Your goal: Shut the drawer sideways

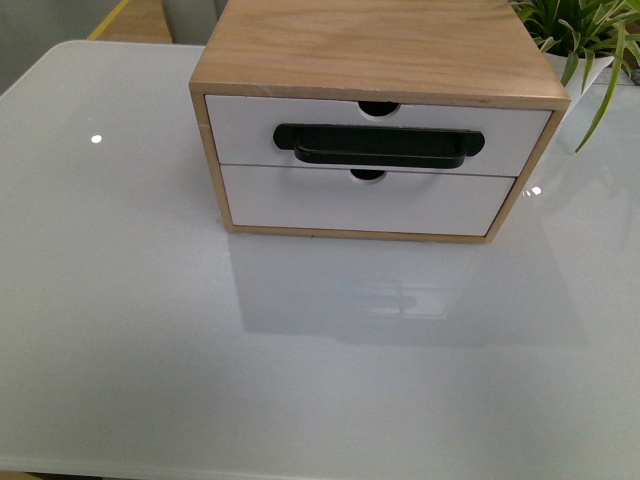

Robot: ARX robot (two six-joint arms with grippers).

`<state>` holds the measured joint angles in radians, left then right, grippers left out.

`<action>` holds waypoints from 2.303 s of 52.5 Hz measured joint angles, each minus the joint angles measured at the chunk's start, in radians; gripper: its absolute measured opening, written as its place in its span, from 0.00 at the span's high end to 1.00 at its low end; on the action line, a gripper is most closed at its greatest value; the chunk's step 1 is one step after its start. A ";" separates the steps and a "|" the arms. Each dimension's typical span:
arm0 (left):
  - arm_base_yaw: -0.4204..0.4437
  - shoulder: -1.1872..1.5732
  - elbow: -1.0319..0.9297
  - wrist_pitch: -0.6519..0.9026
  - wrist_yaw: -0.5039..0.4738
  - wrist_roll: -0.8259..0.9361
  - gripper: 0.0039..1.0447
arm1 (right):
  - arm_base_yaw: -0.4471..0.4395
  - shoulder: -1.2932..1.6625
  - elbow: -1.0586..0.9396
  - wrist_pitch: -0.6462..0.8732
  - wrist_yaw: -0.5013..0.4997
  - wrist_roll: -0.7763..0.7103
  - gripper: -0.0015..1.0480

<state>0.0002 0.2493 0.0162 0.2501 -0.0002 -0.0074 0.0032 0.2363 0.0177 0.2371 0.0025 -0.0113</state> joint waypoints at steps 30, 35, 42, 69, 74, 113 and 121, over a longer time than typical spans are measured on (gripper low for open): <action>0.000 -0.062 0.000 -0.061 0.000 0.005 0.53 | 0.000 -0.230 0.000 -0.236 0.000 0.000 0.98; 0.000 -0.135 0.000 -0.160 0.001 0.005 0.70 | 0.000 -0.230 0.000 -0.236 0.000 0.000 0.98; 0.000 -0.238 0.000 -0.245 0.000 0.005 0.92 | 0.000 -0.230 0.000 -0.236 0.000 0.000 0.98; 0.000 -0.243 0.000 -0.249 0.000 0.004 0.60 | 0.000 -0.231 0.000 -0.236 0.000 0.000 0.73; 0.000 -0.243 0.000 -0.249 0.000 0.004 0.45 | 0.000 -0.231 0.000 -0.236 0.000 0.000 0.58; 0.000 -0.243 0.000 -0.249 0.000 0.005 0.08 | 0.000 -0.231 0.000 -0.236 0.000 0.001 0.09; 0.000 -0.243 0.000 -0.249 0.000 0.005 0.08 | 0.000 -0.231 0.000 -0.236 0.000 0.001 0.09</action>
<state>0.0002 0.0063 0.0162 0.0013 -0.0002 -0.0021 0.0032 0.0051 0.0177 0.0013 0.0021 -0.0105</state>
